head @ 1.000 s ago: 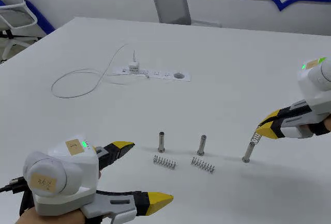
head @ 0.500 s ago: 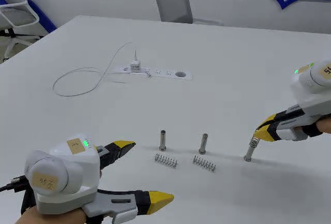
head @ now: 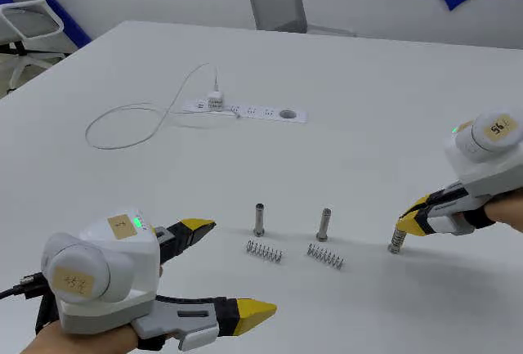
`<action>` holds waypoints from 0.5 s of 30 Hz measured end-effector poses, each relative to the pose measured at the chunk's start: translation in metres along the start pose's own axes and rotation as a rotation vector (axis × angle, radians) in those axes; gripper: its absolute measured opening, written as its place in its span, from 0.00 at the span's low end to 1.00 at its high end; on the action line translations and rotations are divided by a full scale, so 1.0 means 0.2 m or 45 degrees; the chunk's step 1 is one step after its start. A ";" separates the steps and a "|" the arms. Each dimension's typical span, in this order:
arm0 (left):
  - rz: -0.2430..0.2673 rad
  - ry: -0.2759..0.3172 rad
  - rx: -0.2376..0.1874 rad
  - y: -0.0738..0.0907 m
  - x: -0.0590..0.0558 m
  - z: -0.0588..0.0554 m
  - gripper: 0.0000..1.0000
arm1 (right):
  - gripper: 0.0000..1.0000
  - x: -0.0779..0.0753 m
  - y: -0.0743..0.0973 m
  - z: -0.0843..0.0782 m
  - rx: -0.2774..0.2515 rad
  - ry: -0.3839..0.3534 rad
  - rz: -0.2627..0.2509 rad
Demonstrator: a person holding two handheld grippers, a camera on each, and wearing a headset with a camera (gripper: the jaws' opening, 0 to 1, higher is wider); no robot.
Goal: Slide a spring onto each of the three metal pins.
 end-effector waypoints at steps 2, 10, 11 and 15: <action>0.001 0.002 0.000 0.00 0.00 0.00 0.82 | 0.12 0.00 -0.01 -0.01 0.008 -0.003 0.000; 0.005 0.003 0.002 0.01 0.00 -0.01 0.82 | 0.12 0.00 -0.03 -0.04 0.008 -0.017 -0.003; 0.006 0.003 0.001 0.01 0.00 -0.01 0.82 | 0.13 0.00 -0.03 -0.04 0.009 -0.016 -0.002; 0.006 0.003 -0.001 0.01 0.00 0.00 0.82 | 0.16 0.01 -0.01 -0.04 0.000 -0.005 -0.012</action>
Point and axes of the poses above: the centre of the closed fingertips' face, and the gripper's own axes: y roughly backward along the fingers, x roughly to its left, z roughly out of its top, the point moved 2 cm from there along y, roughly backward along the fingers, and after that the axes turned 8 degrees about -y, right-handed, at the moved point
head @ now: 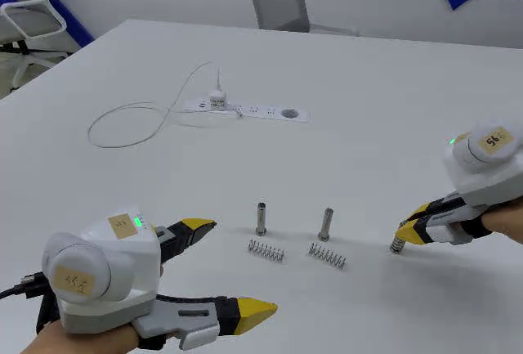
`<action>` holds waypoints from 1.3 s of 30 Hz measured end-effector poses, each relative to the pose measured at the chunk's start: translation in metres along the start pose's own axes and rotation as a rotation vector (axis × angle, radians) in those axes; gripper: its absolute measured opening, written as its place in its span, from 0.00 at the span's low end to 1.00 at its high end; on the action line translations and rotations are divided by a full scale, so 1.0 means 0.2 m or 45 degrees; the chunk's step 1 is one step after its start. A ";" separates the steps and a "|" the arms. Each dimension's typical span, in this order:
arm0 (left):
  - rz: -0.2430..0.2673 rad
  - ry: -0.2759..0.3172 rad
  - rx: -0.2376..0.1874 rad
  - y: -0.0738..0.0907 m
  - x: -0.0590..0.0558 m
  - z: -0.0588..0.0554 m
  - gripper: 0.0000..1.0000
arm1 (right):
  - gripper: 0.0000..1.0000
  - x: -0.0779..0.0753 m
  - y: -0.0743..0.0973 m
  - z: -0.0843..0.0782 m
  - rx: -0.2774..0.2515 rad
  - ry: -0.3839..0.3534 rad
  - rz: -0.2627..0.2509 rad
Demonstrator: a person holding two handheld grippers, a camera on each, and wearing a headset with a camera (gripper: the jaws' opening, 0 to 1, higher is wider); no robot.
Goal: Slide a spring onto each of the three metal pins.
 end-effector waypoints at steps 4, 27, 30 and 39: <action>-0.002 -0.001 -0.001 0.00 0.00 0.00 0.82 | 0.19 0.01 0.04 0.03 -0.033 0.013 -0.013; -0.003 -0.009 -0.009 0.01 -0.01 0.02 0.82 | 0.19 0.33 -0.17 0.08 -0.035 0.120 0.138; -0.003 -0.009 -0.006 0.01 -0.01 0.02 0.82 | 0.18 0.33 -0.21 0.06 -0.028 0.098 0.145; 0.001 -0.010 -0.002 0.01 -0.01 0.02 0.82 | 0.16 0.35 -0.27 0.03 -0.019 0.072 0.151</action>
Point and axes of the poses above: the centre of the closed fingertips' face, and the gripper's own axes: y roughly backward along the fingers, x roughly to its left, z roughly out of its top, the point moved 2 cm from there along y, roughly backward along the fingers, and after that the axes turned 8 degrees about -y, right-handed, at the moved point
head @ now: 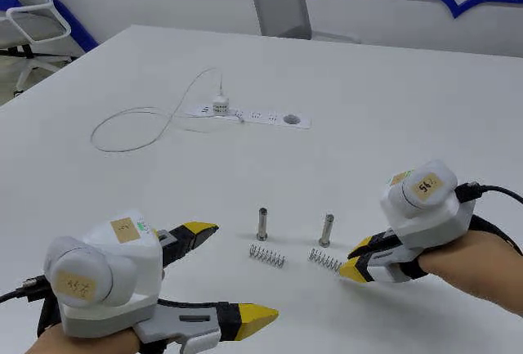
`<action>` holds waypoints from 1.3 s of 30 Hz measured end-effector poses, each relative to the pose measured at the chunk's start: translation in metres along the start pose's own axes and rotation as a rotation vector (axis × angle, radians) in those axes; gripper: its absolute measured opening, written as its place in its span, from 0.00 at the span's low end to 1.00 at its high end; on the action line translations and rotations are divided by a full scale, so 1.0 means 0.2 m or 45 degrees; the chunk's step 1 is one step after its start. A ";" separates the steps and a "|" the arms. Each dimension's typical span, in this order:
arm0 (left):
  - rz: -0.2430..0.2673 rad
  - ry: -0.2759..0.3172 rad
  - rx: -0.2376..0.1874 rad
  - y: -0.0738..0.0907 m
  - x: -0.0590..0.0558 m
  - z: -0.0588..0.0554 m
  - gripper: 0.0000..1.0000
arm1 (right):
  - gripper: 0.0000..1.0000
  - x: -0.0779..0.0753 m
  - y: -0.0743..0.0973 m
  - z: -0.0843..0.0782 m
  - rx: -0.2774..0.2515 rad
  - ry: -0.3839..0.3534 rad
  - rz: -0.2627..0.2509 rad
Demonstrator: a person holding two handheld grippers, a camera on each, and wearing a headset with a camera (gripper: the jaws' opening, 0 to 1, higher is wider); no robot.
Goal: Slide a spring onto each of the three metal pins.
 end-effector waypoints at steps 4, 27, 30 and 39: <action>0.003 0.002 0.001 0.00 0.00 0.00 0.82 | 0.15 0.00 -0.02 -0.01 -0.002 -0.015 0.003; -0.004 0.008 -0.004 -0.01 0.00 -0.01 0.82 | 0.12 0.03 0.04 0.04 0.012 0.094 -0.042; -0.005 0.008 -0.006 -0.01 0.00 -0.01 0.82 | 0.12 0.03 0.06 0.05 0.013 0.108 -0.049; -0.003 0.009 -0.008 -0.01 0.00 -0.01 0.82 | 0.12 0.03 0.10 0.08 0.043 0.135 -0.056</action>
Point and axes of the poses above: the centre of the closed fingertips' face, and the gripper's own axes: y roughly backward along the fingers, x roughly to its left, z roughly out of its top, the point moved 2 cm from there along y, roughly backward along the fingers, and after that the axes turned 8 degrees about -y, right-handed, at the moved point
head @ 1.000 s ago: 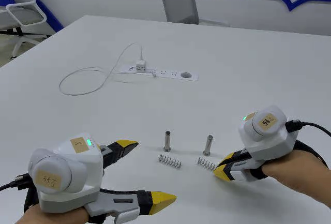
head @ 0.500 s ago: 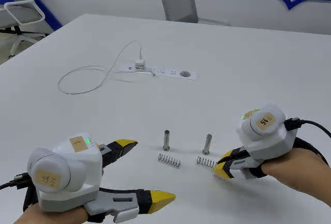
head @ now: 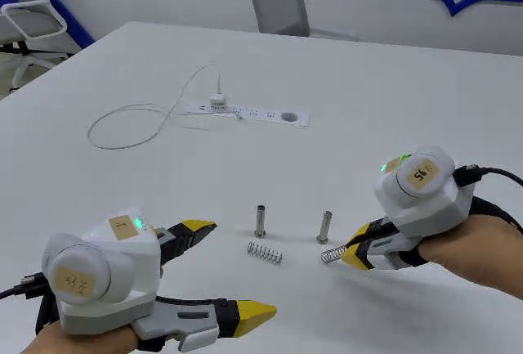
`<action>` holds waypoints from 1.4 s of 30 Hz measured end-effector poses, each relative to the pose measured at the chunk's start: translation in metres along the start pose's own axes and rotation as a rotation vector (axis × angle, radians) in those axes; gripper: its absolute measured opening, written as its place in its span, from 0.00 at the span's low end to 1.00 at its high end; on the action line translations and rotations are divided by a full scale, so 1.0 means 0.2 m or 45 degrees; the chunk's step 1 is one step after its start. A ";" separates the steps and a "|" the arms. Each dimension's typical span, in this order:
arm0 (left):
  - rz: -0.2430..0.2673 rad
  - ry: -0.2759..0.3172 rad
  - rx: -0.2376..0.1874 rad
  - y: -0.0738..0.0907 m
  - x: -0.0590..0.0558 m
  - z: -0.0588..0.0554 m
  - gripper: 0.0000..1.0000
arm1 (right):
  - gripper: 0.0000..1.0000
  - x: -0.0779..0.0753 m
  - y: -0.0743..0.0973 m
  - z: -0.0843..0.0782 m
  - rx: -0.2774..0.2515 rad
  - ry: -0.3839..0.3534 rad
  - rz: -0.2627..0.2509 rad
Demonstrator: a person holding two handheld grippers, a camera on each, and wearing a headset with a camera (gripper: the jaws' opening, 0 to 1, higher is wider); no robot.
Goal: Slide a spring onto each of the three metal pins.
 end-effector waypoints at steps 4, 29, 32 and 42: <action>-0.001 0.000 -0.001 0.00 0.00 0.00 0.82 | 0.12 0.00 0.02 0.01 0.010 0.006 0.004; 0.002 -0.007 -0.009 0.00 0.00 0.01 0.82 | 0.12 -0.06 0.25 0.34 -0.070 -0.002 0.011; 0.004 -0.009 -0.009 0.01 0.01 0.02 0.82 | 0.12 -0.07 0.24 0.36 -0.071 0.011 0.002; 0.016 -0.008 -0.006 0.02 0.02 0.01 0.82 | 0.12 -0.08 0.17 0.37 -0.037 0.011 0.012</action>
Point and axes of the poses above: the centre of the closed fingertips' face, and the gripper's own axes: y roughly backward along the fingers, x roughly to its left, z roughly out of its top, the point moved 2 cm from there along y, roughly backward along the fingers, and after that the axes turned 8 degrees about -y, right-handed, at the moved point
